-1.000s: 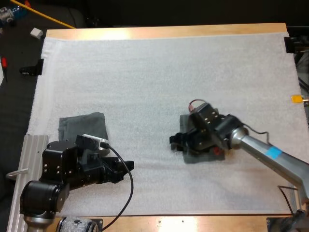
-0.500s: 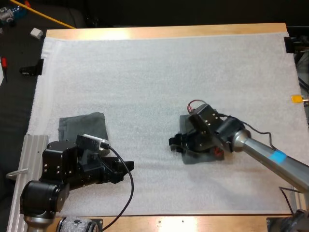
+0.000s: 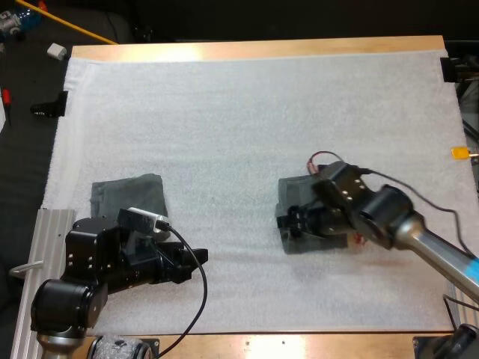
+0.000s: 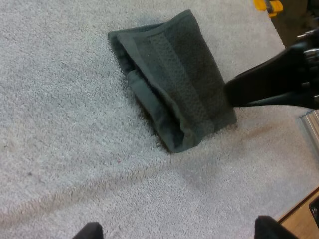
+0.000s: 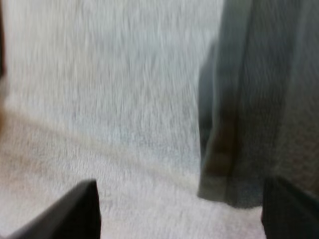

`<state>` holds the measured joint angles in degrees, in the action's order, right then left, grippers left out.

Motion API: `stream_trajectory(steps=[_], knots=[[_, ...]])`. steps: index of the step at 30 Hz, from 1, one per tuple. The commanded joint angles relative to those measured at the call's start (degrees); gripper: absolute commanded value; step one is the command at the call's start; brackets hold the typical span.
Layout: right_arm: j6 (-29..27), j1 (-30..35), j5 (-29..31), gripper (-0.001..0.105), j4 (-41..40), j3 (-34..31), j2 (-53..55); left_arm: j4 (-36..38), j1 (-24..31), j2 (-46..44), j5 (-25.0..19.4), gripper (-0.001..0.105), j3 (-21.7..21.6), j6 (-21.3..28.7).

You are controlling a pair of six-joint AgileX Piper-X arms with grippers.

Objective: Pick towel from pile, fold and stack

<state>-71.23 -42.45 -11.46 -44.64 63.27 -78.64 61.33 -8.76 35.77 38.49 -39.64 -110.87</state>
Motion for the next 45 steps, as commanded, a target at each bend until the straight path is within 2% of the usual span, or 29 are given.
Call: stream_trajectory(steps=[1,9,11,15,24,27,30,34,36,45], knots=[[-2.5,-0.1,3.6,0.066,-5.6,0.3,5.9,-0.2,-0.3,-0.2,0.6,0.059,-0.1,0.3],[-3.6,-0.4,8.6,0.066,-13.8,0.5,19.4,-0.5,-0.3,0.0,0.7,0.059,-0.1,0.2],[-3.4,-0.2,7.6,0.065,-12.2,0.3,19.0,-0.3,-0.1,-0.1,0.4,0.059,-0.2,0.3],[-3.4,-0.2,8.4,0.065,-14.6,0.4,25.2,-0.6,-0.1,0.0,0.3,0.059,-0.2,0.2],[-3.7,-0.2,14.8,0.065,-21.4,0.3,35.0,-1.9,-0.3,0.5,0.1,0.059,-0.3,0.0],[-3.8,-0.1,15.4,0.065,-22.0,0.3,36.0,-3.4,-0.3,0.9,0.0,0.062,-0.3,-0.9],[-4.2,-0.2,15.8,0.065,-22.2,0.4,35.7,-6.3,-0.5,2.1,0.2,0.071,-0.3,-3.2],[-4.3,-0.2,16.2,0.064,-22.3,0.4,35.2,-11.5,-2.6,5.7,0.1,0.072,-0.3,-7.1],[-3.8,-0.3,16.1,0.065,-21.8,0.2,35.5,-10.1,-2.5,5.5,0.3,0.072,-0.1,-5.7],[-3.5,-0.3,15.9,0.065,-22.5,0.1,35.5,-27.4,-13.5,20.1,-2.2,0.072,0.0,-15.5]])
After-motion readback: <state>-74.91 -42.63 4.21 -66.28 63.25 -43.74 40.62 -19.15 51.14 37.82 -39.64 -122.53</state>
